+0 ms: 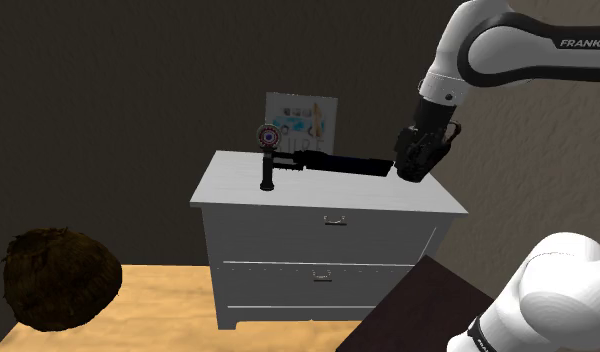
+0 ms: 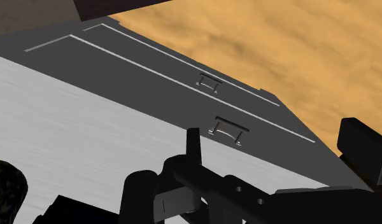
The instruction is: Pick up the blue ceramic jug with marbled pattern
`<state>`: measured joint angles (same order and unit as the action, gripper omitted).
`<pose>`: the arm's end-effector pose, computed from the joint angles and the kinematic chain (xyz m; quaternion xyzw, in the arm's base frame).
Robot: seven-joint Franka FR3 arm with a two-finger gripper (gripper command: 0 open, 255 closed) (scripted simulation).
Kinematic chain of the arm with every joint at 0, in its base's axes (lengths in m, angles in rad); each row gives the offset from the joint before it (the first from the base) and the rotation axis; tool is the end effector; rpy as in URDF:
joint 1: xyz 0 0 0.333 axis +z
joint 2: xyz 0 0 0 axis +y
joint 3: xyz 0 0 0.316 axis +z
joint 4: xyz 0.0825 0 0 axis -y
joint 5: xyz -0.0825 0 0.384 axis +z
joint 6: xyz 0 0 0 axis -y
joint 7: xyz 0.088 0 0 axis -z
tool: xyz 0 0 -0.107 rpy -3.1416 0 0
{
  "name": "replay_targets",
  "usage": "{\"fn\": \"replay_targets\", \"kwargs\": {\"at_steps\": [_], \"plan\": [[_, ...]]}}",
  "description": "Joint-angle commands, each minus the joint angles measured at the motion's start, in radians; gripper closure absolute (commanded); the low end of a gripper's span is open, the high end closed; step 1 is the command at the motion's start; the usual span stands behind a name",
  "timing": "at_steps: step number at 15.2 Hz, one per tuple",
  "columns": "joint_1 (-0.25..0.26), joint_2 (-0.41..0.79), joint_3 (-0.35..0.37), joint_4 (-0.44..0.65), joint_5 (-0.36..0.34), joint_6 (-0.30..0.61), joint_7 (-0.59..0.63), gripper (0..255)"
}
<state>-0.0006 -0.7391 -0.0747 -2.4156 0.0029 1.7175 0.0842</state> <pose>0.3302 -0.0296 0.5596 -0.9970 0.0706 -0.0194 0.0269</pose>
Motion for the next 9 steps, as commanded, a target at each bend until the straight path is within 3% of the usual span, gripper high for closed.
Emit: {"fn": "replay_targets", "kwargs": {"at_steps": [1, 9], "plan": [[0.0, 0.0, 0.0, 0.0, 0.0, 0.0, 0.0, 0], [-0.051, 0.102, -0.167, 0.105, -0.108, -0.008, -0.22, 0]]}}
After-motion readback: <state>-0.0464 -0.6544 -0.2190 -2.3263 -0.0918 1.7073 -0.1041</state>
